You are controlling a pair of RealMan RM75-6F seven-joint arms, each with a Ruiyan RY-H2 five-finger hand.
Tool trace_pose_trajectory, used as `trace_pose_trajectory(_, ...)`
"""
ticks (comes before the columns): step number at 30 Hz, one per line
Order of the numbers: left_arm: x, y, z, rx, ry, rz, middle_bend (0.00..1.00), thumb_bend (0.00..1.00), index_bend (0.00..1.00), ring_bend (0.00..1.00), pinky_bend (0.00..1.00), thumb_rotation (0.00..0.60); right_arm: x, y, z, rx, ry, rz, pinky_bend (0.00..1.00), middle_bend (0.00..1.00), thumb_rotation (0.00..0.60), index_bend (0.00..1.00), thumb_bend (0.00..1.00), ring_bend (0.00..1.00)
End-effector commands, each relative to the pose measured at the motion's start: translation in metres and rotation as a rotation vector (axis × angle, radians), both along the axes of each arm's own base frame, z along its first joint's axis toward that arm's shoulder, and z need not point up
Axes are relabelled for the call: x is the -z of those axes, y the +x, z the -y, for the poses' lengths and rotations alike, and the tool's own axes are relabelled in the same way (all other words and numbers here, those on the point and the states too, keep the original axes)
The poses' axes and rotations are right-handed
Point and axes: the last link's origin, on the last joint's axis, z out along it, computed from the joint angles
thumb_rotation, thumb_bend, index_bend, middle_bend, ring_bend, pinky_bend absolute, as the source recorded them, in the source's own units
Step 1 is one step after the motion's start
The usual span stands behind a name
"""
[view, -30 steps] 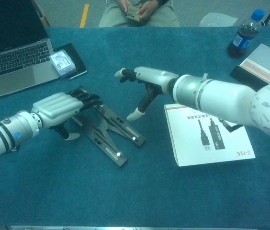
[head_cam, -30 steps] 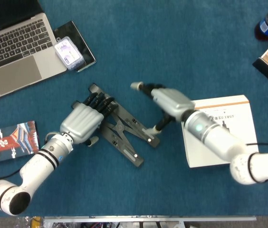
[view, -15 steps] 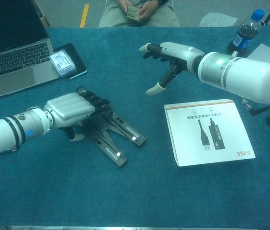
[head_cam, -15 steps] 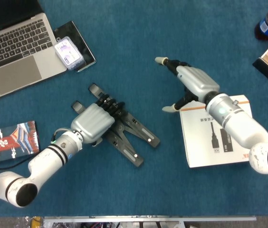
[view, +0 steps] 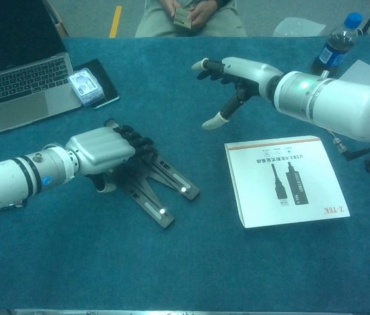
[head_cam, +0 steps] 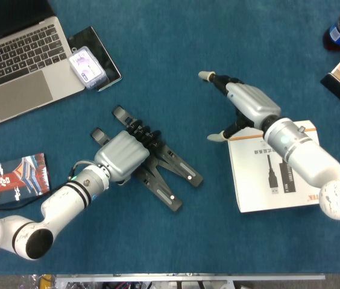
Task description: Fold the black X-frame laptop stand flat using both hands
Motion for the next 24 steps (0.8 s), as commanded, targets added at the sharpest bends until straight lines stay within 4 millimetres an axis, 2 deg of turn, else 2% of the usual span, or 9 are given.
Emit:
trace_pose_trajectory(1,0.000,-0.001,0.001,-0.001,-0.001,-0.004,0.00,0.26,0.05,0.00,0.00,0.600,0.000,0.000,0.000,0.000,0.002,0.001,0.00,0.09,0.600,0.00,0.00,0.00)
trace_pose_trajectory(21,0.007,0.009,0.003,-0.006,-0.020,0.003,0.00,0.26,0.08,0.00,0.00,0.600,-0.001,-0.005,0.000,0.005,-0.001,0.011,0.00,0.09,0.600,0.00,0.00,0.00)
trace_pose_trajectory(24,0.007,0.010,0.003,-0.006,-0.021,0.005,0.03,0.26,0.08,0.00,0.00,0.600,-0.002,-0.006,-0.001,0.005,-0.001,0.013,0.00,0.09,0.600,0.00,0.00,0.00)
